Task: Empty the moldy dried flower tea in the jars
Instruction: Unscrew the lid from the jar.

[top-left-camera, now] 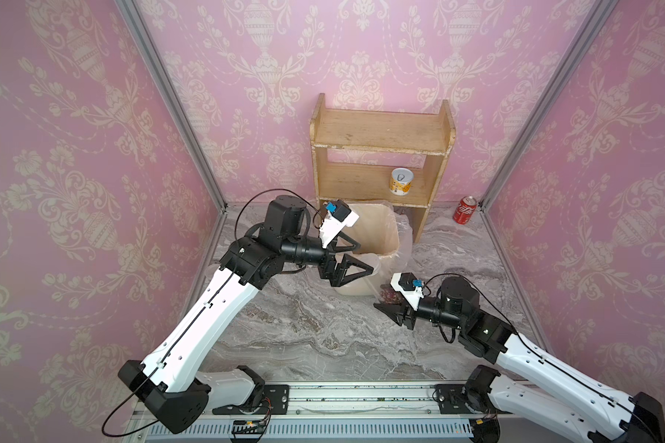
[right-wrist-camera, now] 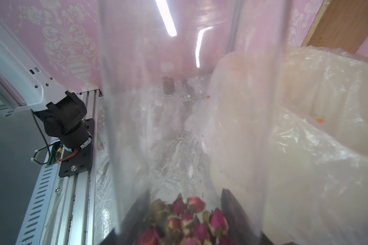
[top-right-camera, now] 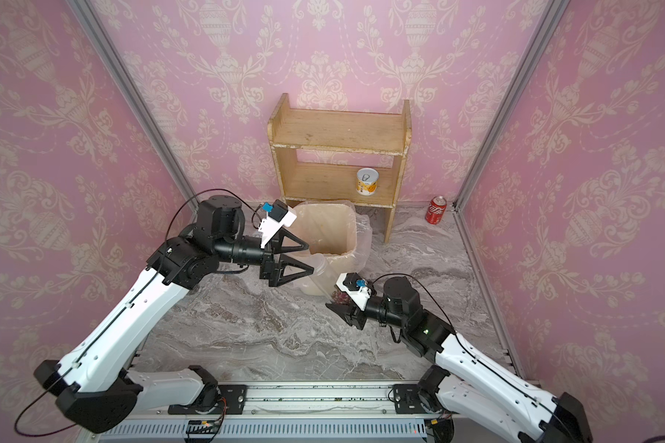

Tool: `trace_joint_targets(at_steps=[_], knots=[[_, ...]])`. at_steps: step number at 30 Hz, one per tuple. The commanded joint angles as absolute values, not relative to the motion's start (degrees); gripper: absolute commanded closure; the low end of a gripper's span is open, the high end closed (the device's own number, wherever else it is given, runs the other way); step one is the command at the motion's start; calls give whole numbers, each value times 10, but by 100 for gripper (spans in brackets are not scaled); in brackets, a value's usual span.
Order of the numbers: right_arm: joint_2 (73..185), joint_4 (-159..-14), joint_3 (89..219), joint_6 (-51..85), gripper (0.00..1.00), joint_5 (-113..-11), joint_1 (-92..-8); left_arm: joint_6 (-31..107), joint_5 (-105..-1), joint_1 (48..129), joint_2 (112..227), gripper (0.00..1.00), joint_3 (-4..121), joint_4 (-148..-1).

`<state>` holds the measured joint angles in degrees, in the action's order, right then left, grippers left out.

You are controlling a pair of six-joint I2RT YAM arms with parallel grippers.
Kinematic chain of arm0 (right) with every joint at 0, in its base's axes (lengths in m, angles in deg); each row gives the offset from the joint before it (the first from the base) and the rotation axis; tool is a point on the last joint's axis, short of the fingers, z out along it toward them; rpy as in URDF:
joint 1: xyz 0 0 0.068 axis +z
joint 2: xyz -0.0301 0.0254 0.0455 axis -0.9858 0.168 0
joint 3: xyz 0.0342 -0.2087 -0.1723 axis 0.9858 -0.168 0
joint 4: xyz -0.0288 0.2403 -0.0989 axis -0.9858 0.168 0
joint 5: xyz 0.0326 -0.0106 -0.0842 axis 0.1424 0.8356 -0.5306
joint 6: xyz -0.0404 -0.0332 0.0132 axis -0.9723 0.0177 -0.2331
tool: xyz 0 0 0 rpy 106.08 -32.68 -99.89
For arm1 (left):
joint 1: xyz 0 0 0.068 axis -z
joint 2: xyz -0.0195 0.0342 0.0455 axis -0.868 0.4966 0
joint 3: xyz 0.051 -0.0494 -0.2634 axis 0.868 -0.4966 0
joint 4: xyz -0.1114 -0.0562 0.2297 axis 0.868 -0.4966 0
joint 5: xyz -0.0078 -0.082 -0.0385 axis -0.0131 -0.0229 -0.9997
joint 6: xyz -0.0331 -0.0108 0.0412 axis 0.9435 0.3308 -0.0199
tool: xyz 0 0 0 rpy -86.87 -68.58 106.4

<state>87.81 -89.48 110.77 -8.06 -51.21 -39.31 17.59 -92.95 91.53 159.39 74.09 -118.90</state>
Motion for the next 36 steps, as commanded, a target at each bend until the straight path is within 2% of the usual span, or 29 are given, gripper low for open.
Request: trace_joint_targets(at_steps=[1, 7, 12, 25, 33, 36], knots=[[863, -921, 1102, -67, 71, -455, -392, 41, -1004, 901, 1588, 1, 753, -1260], [865, -928, 1104, -51, 70, -414, -393, 30, -1069, 891, 1601, 4, 741, -1244], [878, -921, 1114, -32, 71, -397, -398, 92, -1102, 891, 1588, 6, 694, -1148], [897, -930, 1120, -23, 71, -397, -404, 113, -1089, 892, 1604, 19, 678, -1130], [898, -936, 1124, -22, 71, -398, -404, 74, -1039, 898, 1615, 20, 682, -1181], [899, -934, 1127, -24, 71, -397, -405, 70, -1022, 898, 1616, 16, 680, -1182]])
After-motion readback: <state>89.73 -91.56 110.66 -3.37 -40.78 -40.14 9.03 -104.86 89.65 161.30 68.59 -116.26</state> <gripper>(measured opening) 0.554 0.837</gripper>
